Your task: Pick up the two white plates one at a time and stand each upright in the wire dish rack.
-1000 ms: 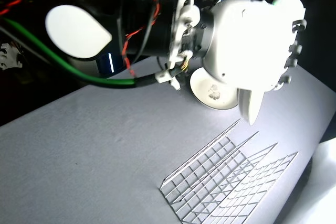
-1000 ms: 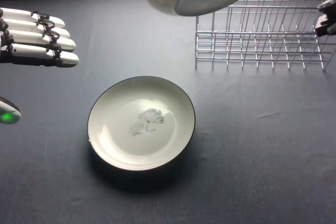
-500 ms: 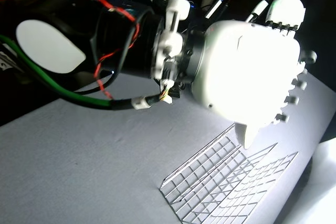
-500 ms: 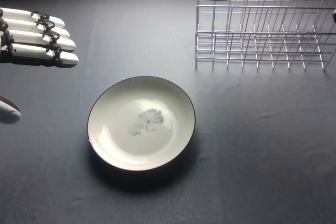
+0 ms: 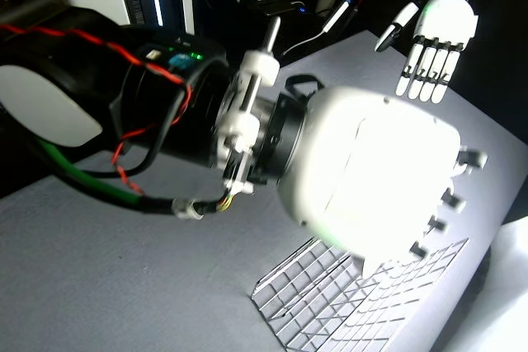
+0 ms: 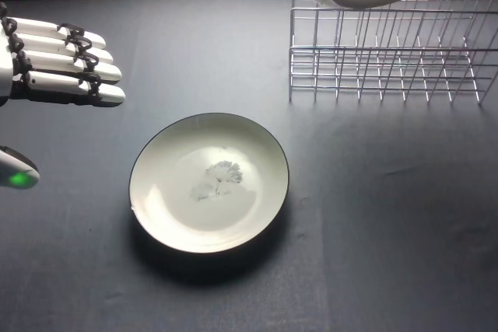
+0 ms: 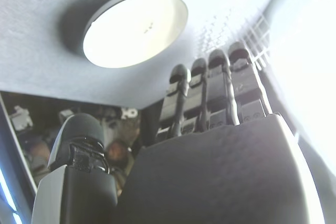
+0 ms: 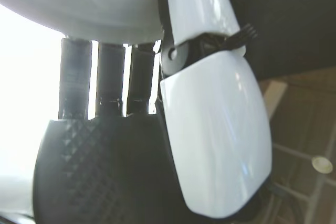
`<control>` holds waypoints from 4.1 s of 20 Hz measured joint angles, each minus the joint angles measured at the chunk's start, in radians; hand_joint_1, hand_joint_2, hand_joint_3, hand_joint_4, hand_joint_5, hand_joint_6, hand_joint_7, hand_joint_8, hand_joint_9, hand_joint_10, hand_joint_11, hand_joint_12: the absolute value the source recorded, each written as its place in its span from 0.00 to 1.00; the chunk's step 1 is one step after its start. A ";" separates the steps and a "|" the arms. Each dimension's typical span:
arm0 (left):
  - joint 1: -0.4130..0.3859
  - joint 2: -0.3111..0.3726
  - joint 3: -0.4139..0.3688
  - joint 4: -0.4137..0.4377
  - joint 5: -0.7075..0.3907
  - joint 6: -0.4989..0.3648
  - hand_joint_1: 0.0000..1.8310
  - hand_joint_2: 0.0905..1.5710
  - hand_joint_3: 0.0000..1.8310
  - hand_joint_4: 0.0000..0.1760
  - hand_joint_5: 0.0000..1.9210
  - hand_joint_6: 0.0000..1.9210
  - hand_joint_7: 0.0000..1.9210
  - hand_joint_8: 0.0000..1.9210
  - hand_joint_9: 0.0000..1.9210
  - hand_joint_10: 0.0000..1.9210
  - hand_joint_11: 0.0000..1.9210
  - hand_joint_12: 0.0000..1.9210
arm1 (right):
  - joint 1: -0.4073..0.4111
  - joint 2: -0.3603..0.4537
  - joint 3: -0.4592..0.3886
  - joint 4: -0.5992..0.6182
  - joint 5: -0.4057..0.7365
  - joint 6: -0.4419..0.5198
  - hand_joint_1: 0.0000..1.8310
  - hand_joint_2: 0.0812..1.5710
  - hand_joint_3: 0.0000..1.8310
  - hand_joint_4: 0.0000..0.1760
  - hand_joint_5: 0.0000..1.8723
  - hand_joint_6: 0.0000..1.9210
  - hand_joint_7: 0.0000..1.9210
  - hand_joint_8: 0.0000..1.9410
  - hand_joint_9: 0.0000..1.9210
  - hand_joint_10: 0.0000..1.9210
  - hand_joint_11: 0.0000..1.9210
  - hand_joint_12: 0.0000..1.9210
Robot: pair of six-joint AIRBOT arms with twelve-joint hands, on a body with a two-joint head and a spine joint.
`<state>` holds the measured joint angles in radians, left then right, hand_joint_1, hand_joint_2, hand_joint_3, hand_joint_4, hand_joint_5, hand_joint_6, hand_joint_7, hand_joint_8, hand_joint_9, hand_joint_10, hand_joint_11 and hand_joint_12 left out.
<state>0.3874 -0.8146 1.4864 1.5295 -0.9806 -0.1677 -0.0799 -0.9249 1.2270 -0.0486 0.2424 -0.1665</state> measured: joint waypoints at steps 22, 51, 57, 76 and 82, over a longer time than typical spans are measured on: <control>-0.008 0.002 -0.011 0.010 -0.001 0.000 0.00 0.76 0.00 0.00 0.04 0.00 0.01 0.00 0.00 0.00 0.00 0.00 | 0.014 -0.077 0.164 0.010 -0.177 -0.106 0.76 0.67 0.00 0.00 0.50 0.50 0.55 0.43 0.54 0.53 0.49 0.56; 0.173 -0.069 -0.192 -0.025 0.221 0.020 0.00 0.76 0.00 0.00 0.04 0.00 0.02 0.00 0.01 0.00 0.01 0.01 | -0.047 -0.106 0.205 0.011 -0.128 -0.108 0.68 0.70 0.00 0.00 0.39 0.00 0.43 0.00 0.43 0.00 0.25 0.49; 0.178 -0.080 -0.192 -0.021 0.259 0.020 0.00 0.76 0.00 0.00 0.04 0.01 0.01 0.00 0.01 0.00 0.01 0.00 | -0.037 -0.095 0.183 -0.016 -0.127 -0.109 0.65 0.68 0.00 0.00 0.32 0.00 0.35 0.00 0.35 0.00 0.13 0.53; 0.243 -0.106 -0.166 -0.016 0.287 0.013 0.00 0.76 0.00 0.00 0.03 0.00 0.01 0.00 0.00 0.00 0.01 0.01 | -0.121 -0.028 -0.114 -0.707 0.307 -0.101 0.78 0.59 0.00 0.00 0.00 0.00 0.00 0.00 0.00 0.00 0.00 0.00; 0.179 -0.111 -0.150 -0.004 0.307 0.010 0.00 0.76 0.00 0.00 0.03 0.00 0.01 0.00 0.01 0.00 0.01 0.01 | -0.191 -0.027 -0.183 -0.807 0.293 -0.102 0.80 0.62 0.01 0.00 0.00 0.00 0.00 0.00 0.00 0.00 0.03 0.02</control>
<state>0.5659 -0.9253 1.3365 1.5257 -0.6735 -0.1581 -0.2707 -0.9516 1.0439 -0.8558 0.5354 -0.2684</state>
